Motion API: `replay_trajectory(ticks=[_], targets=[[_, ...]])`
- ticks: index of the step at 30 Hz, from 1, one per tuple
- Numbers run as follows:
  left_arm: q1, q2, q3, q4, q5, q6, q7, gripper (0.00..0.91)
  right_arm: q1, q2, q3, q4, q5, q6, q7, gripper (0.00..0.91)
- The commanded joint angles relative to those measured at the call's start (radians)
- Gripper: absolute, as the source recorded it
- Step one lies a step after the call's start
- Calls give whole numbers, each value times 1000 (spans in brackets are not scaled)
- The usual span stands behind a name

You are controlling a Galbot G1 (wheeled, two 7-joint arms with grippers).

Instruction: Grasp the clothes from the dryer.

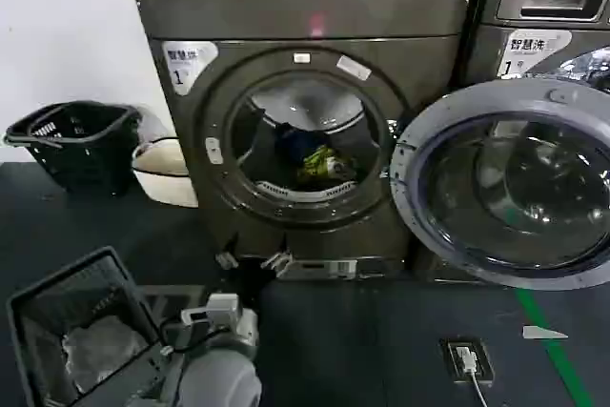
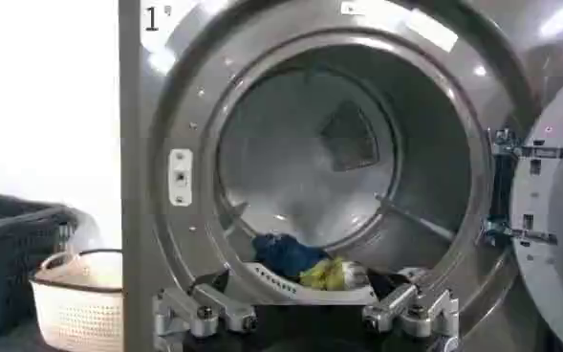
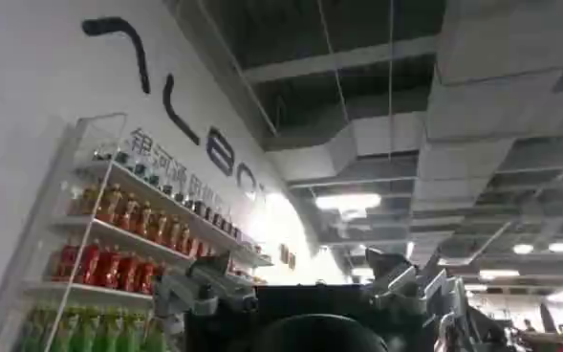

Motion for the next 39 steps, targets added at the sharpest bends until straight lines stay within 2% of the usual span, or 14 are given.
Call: replay_trajectory(ticks=[1,30,39], targets=[[1,1,1,0,4,1,-2,907,-2,-3,3,-2,1,2,3,907],[-4,-2,-14,-3,-7,-1,7,907,18,-19,-7,-15,6,6,-3,907],[-5,-3,-15,-4,-3,-2,10,907,17,-23,-12,-16,29,60,-12,907]])
